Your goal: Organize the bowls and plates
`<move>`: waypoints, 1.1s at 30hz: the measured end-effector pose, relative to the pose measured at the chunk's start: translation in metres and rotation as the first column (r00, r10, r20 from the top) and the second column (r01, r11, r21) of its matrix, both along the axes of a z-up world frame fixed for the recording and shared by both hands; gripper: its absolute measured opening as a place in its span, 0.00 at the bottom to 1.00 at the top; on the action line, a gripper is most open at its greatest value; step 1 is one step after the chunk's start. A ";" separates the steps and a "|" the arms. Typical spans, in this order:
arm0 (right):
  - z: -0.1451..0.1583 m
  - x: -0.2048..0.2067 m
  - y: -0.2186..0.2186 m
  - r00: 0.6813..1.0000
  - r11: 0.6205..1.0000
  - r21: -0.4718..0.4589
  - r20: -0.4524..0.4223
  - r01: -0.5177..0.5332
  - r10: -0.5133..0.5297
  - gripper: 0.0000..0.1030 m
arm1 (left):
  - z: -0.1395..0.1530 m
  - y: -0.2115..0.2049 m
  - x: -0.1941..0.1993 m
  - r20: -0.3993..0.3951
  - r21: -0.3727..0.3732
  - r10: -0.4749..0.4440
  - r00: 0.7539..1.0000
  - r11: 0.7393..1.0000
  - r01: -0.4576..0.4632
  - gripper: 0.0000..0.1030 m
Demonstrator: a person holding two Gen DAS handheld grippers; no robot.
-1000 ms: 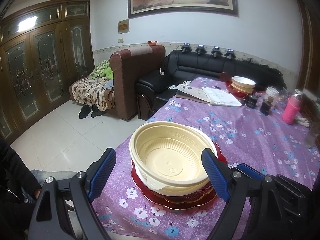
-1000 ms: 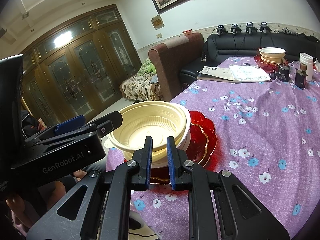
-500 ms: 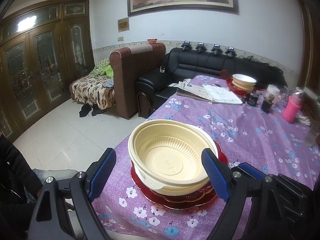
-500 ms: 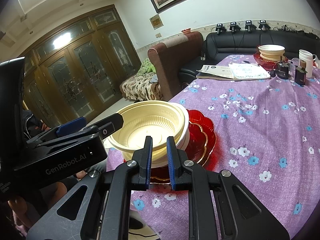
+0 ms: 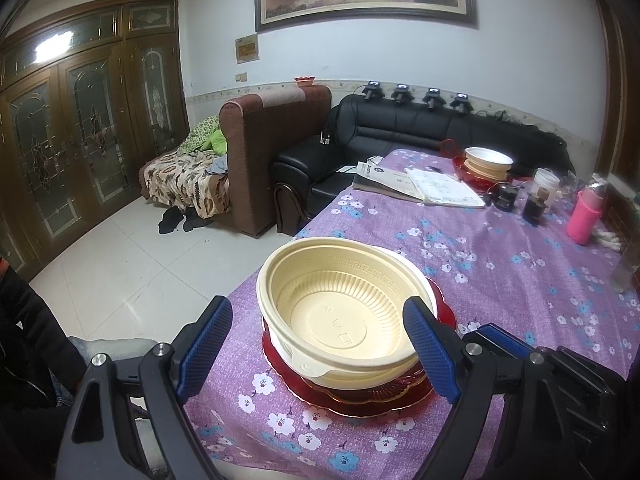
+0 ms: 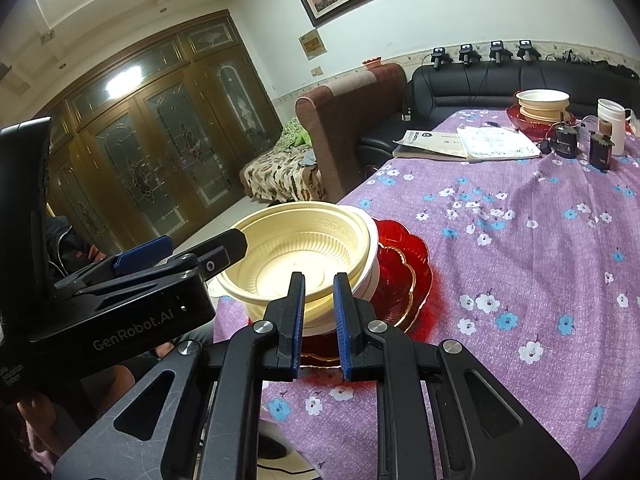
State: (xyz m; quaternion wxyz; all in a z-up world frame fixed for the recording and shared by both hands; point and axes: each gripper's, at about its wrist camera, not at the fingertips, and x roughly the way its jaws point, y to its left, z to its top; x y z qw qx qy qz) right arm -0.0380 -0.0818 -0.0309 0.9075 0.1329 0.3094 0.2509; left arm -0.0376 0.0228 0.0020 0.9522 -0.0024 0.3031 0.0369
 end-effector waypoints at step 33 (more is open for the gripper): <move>0.001 -0.003 -0.007 1.000 1.000 0.023 -0.001 0.015 -0.014 0.14 | -0.004 -0.003 -0.001 -0.012 0.007 -0.006 1.000 1.000 0.006 0.85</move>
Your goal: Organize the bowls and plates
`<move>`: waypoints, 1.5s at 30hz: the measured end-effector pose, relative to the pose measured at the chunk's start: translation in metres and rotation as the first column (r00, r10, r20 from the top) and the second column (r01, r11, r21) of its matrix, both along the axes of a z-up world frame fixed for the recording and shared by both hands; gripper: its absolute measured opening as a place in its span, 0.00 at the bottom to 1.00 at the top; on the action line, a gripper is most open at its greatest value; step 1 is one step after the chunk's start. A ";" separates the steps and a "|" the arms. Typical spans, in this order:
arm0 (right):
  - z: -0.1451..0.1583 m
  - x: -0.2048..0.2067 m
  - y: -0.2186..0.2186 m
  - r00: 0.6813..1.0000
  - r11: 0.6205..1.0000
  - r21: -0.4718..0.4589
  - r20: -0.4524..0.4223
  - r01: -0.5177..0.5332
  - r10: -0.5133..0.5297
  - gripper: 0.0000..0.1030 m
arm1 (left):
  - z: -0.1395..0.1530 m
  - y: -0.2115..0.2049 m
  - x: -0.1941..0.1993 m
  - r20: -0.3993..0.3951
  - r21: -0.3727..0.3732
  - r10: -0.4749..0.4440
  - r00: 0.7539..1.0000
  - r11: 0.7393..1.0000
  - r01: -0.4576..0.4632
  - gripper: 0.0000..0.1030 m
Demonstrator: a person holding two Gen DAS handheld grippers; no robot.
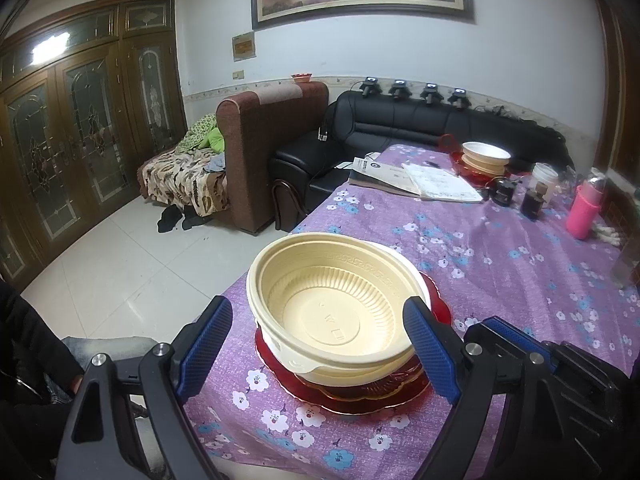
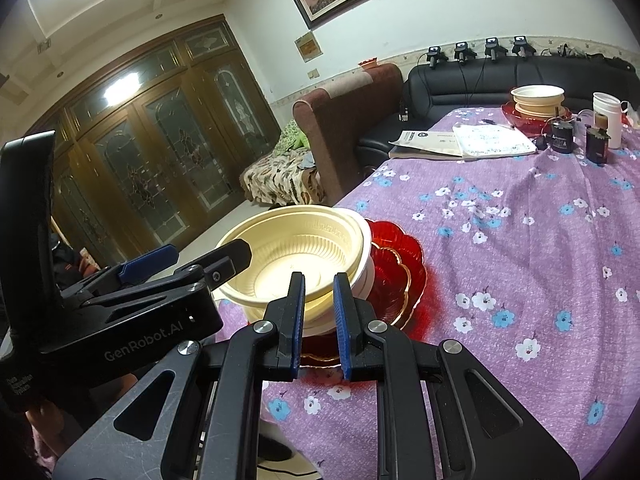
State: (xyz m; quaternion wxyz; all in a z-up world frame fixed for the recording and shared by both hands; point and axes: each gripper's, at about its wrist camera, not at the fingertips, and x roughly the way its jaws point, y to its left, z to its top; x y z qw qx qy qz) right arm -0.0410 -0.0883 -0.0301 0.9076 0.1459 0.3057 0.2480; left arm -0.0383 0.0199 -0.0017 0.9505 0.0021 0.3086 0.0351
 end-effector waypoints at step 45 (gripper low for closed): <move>0.000 0.000 -0.011 1.000 0.999 0.028 -0.015 0.024 -0.023 0.14 | -0.006 -0.006 0.009 -0.046 0.046 -0.013 0.999 0.999 0.015 0.85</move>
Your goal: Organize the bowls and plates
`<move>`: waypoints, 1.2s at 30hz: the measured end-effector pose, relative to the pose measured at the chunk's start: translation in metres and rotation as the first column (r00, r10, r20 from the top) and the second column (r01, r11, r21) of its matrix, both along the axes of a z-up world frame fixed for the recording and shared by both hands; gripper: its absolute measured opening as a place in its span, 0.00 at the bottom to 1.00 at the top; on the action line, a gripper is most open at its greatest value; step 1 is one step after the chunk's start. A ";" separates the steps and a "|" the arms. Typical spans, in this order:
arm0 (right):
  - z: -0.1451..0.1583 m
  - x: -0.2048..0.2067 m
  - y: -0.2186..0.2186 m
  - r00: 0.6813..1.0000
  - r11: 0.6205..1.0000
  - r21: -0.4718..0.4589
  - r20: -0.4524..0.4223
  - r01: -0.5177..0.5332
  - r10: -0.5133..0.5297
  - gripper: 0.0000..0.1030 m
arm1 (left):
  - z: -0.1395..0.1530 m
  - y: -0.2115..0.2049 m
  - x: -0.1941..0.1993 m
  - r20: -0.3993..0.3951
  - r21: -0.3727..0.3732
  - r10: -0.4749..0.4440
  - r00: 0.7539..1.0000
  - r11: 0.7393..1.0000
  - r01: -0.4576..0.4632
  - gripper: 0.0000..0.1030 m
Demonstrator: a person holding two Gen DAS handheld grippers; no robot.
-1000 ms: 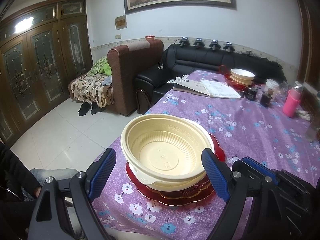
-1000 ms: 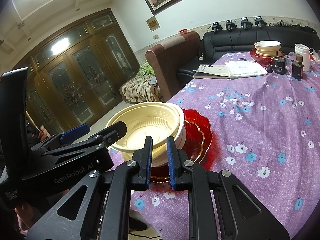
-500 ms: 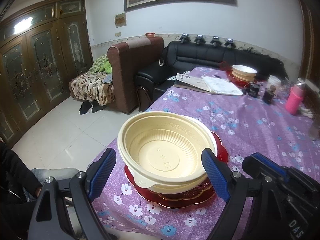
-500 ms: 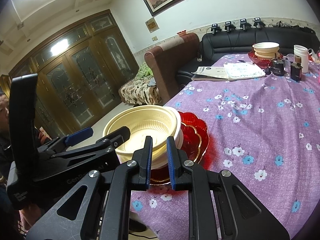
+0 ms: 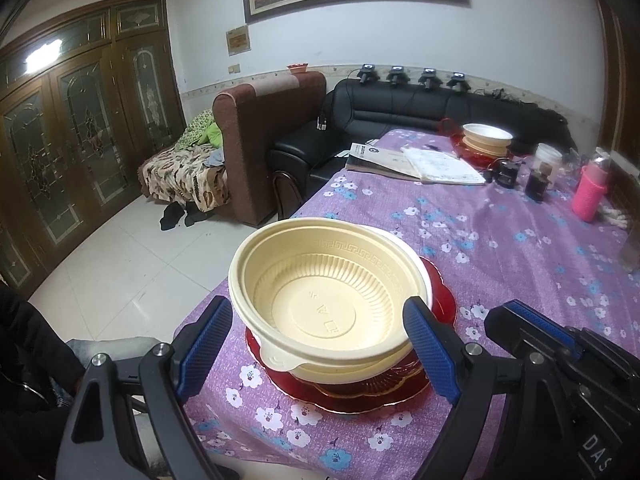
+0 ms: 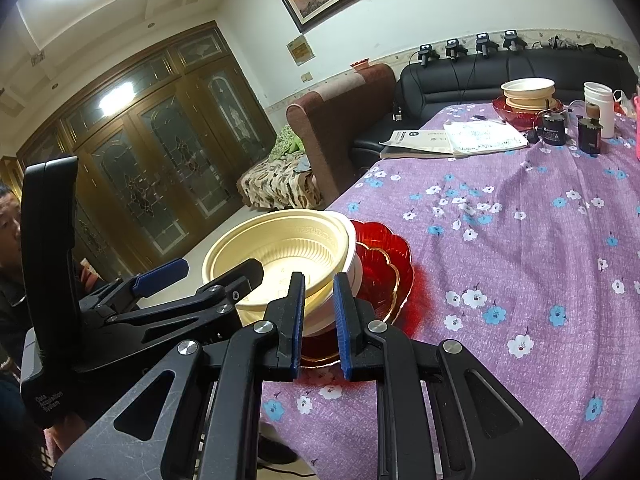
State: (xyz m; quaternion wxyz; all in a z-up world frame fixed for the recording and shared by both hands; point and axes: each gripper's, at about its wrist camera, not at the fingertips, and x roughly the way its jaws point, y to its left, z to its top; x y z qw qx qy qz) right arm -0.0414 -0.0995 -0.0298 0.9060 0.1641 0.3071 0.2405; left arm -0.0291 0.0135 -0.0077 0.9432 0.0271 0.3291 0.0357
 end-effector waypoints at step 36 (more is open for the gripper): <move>-0.011 0.006 -0.005 1.000 0.999 0.037 -0.018 -0.005 0.006 0.14 | -0.008 -0.010 0.010 -0.055 0.022 0.012 0.998 1.000 -0.010 0.85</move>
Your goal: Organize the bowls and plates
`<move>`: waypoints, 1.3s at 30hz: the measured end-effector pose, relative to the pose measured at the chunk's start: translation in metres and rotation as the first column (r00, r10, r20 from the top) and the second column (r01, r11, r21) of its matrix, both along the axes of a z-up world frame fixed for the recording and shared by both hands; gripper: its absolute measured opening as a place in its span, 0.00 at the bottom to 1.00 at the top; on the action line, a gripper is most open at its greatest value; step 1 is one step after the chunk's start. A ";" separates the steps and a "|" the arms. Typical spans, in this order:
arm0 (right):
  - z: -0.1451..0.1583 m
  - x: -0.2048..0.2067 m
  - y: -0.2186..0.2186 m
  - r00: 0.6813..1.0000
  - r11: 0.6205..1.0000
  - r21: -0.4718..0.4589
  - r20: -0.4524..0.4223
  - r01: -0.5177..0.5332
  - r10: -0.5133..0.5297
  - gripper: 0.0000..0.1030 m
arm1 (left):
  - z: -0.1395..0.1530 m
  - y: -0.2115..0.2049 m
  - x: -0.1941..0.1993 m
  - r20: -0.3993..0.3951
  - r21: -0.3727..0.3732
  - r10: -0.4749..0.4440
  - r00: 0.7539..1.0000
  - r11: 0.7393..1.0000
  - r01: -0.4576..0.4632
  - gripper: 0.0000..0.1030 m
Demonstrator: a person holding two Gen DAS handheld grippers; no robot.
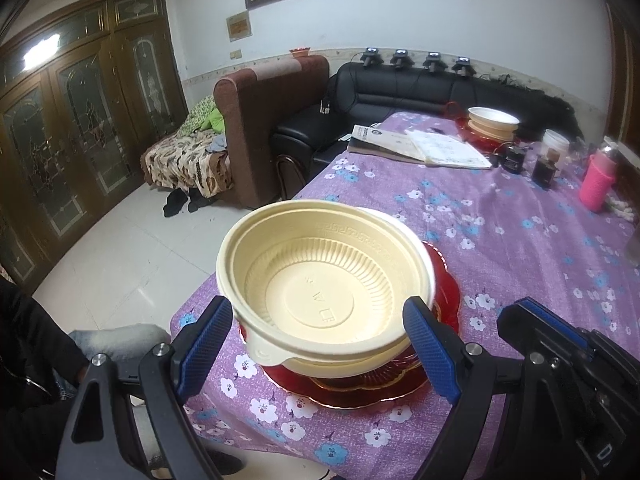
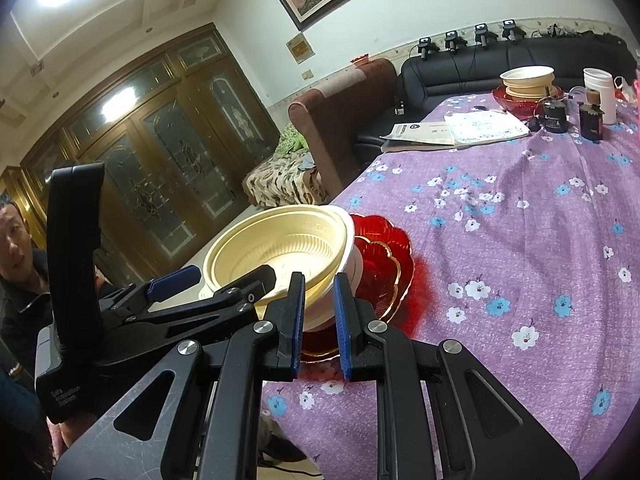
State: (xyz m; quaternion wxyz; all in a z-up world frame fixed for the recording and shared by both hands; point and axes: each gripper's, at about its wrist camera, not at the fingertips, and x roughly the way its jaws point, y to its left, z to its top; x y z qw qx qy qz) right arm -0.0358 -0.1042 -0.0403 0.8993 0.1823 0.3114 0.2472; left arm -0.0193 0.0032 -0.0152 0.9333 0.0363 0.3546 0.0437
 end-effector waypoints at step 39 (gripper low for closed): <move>0.010 -0.003 -0.005 0.998 0.998 0.007 -0.001 0.062 -0.062 0.14 | 0.004 -0.003 -0.006 0.086 -0.016 -0.043 0.995 0.999 0.045 0.85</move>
